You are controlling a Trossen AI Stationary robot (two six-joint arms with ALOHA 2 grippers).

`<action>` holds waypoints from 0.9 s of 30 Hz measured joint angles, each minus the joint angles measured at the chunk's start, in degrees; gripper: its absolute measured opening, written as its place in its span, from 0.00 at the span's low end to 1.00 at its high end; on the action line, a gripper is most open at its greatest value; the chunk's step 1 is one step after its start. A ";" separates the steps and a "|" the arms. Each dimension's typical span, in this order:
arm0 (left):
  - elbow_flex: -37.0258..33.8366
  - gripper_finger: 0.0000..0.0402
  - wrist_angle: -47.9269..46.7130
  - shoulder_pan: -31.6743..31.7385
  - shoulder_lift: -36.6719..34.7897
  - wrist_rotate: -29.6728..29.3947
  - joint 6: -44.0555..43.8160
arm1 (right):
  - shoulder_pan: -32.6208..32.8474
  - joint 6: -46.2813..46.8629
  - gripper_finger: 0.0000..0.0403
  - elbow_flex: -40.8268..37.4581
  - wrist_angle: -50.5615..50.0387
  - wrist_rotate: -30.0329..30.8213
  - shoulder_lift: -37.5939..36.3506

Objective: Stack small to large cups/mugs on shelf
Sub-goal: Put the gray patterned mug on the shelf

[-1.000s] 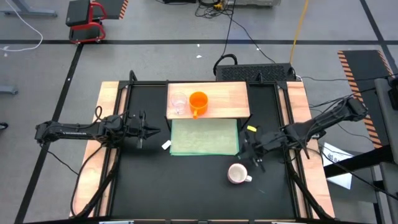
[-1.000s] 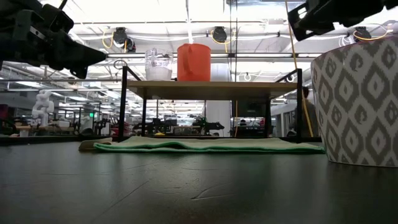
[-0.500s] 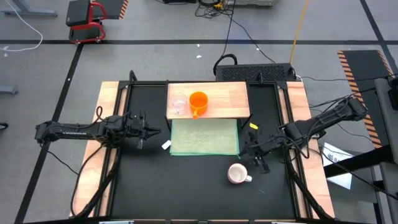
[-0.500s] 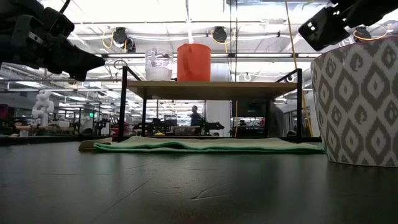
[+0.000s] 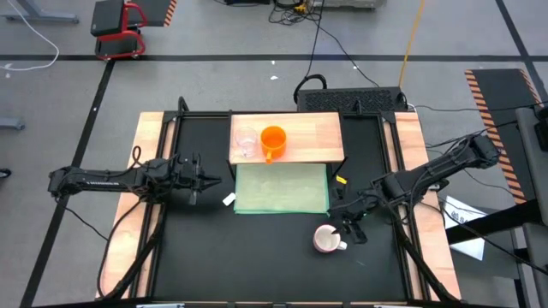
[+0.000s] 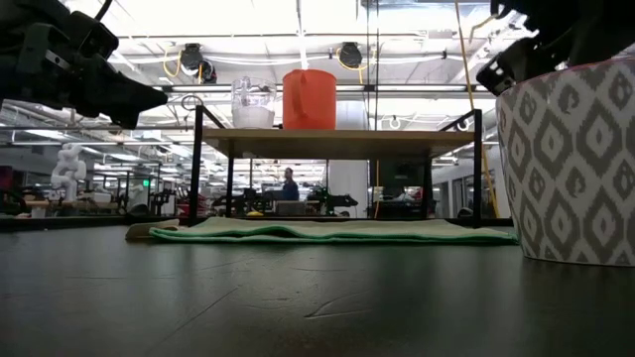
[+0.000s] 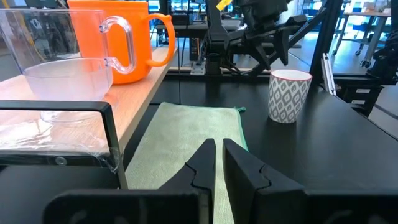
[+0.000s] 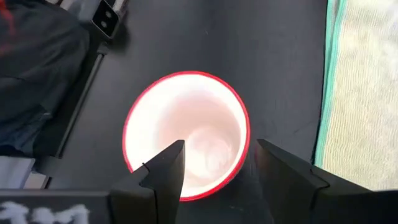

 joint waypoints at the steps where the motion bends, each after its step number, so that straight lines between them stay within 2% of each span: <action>1: 0.00 0.08 0.00 0.00 0.02 0.00 0.00 | 0.00 0.15 0.45 0.00 -0.01 0.00 0.64; 27: 0.00 0.08 -0.02 0.00 0.02 0.05 0.01 | -0.32 0.10 0.45 -0.01 3.49 0.30 5.99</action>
